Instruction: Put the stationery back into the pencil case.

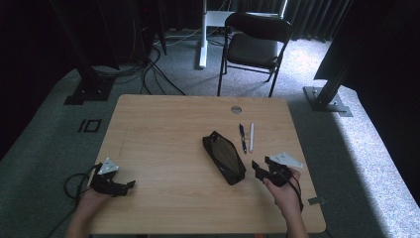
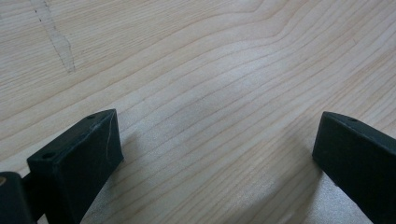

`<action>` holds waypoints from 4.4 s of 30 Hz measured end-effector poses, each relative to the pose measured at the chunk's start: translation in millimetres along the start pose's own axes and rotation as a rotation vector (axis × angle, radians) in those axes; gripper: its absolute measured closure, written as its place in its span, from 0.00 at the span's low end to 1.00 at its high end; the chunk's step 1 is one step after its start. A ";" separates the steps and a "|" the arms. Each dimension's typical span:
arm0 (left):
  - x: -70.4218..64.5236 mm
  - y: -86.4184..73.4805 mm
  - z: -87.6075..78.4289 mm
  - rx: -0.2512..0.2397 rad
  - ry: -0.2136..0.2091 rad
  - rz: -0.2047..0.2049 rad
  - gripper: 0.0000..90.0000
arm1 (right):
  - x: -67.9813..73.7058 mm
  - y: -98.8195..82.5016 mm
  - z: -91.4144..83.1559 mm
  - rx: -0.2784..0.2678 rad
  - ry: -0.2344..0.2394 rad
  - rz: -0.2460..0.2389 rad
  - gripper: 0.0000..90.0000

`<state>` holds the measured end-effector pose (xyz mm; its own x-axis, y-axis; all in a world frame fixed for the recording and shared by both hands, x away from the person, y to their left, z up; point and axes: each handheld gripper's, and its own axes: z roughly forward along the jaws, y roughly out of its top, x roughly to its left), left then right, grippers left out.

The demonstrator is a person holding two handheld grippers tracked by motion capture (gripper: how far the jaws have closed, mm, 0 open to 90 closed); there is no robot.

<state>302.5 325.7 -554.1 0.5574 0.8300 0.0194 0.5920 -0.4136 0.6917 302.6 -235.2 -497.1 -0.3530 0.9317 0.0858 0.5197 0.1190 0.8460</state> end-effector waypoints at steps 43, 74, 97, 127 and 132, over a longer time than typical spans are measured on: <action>0.3 0.0 -0.1 0.001 0.005 -0.006 0.02 | -85.6 53.8 152.7 0.256 -0.200 0.148 0.87; 0.5 0.0 0.0 0.001 0.008 -0.011 0.02 | 23.1 109.8 62.6 0.031 0.157 0.000 0.87; 0.5 0.0 0.0 0.000 0.008 -0.011 0.02 | 74.6 76.7 88.6 0.256 0.189 -0.094 0.87; 0.5 0.0 0.0 0.000 0.009 -0.011 0.02 | 93.8 69.9 126.3 0.409 0.131 -0.142 0.81; 0.5 0.0 0.0 0.000 0.008 -0.011 0.02 | 89.8 85.0 103.7 0.326 0.185 -0.122 0.78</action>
<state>302.7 326.1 -554.0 0.5458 0.8377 0.0178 0.5982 -0.4044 0.6918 395.8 -105.7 -472.1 -0.5464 0.8298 0.1137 0.6746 0.3557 0.6468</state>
